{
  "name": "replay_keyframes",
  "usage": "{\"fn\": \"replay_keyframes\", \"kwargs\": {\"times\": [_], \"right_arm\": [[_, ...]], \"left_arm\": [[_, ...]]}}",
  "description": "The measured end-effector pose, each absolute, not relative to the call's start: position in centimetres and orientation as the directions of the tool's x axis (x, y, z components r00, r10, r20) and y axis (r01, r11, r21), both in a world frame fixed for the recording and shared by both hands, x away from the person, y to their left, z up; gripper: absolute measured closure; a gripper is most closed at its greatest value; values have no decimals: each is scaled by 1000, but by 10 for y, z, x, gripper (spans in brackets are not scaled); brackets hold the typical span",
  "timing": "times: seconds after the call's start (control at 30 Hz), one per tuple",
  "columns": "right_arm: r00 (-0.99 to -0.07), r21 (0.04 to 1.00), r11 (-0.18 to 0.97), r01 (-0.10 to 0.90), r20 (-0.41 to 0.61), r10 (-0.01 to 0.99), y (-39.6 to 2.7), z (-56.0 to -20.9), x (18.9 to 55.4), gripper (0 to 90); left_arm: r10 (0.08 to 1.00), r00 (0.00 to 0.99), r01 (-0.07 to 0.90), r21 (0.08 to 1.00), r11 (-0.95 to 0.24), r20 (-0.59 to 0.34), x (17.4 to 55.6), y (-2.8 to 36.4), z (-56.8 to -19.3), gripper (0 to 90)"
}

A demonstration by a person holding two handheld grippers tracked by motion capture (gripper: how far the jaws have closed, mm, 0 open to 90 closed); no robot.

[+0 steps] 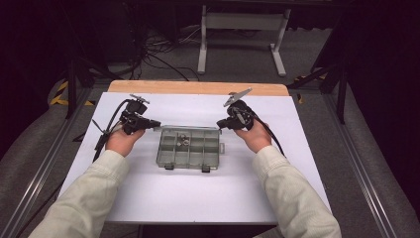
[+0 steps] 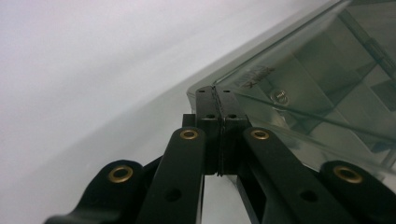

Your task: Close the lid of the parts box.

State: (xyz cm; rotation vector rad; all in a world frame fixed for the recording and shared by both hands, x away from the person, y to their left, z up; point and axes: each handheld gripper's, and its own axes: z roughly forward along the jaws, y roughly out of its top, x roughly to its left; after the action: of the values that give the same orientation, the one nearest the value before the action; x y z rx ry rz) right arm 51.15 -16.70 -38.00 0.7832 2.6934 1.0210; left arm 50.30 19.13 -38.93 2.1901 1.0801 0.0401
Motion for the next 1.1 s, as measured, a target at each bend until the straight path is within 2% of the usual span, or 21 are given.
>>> {"fn": "replay_keyframes", "kwargs": {"times": [0.27,0.53,0.87,1.1], "right_arm": [[-855,654,629,421,54,516,-169,-386,501,900],[-868,677,615,403,70,491,-164,-376,488,900],[-892,678,643,357,43,450,-152,-361,460,900],[-886,673,639,372,52,461,-151,-365,444,900]], "left_arm": [[698,668,684,581,-440,-258,496,191,-392,895],[684,676,676,601,-426,-274,486,194,-385,895],[625,730,624,644,-443,-276,451,199,-366,895],[592,755,605,647,-464,-281,434,195,-368,895]]}}
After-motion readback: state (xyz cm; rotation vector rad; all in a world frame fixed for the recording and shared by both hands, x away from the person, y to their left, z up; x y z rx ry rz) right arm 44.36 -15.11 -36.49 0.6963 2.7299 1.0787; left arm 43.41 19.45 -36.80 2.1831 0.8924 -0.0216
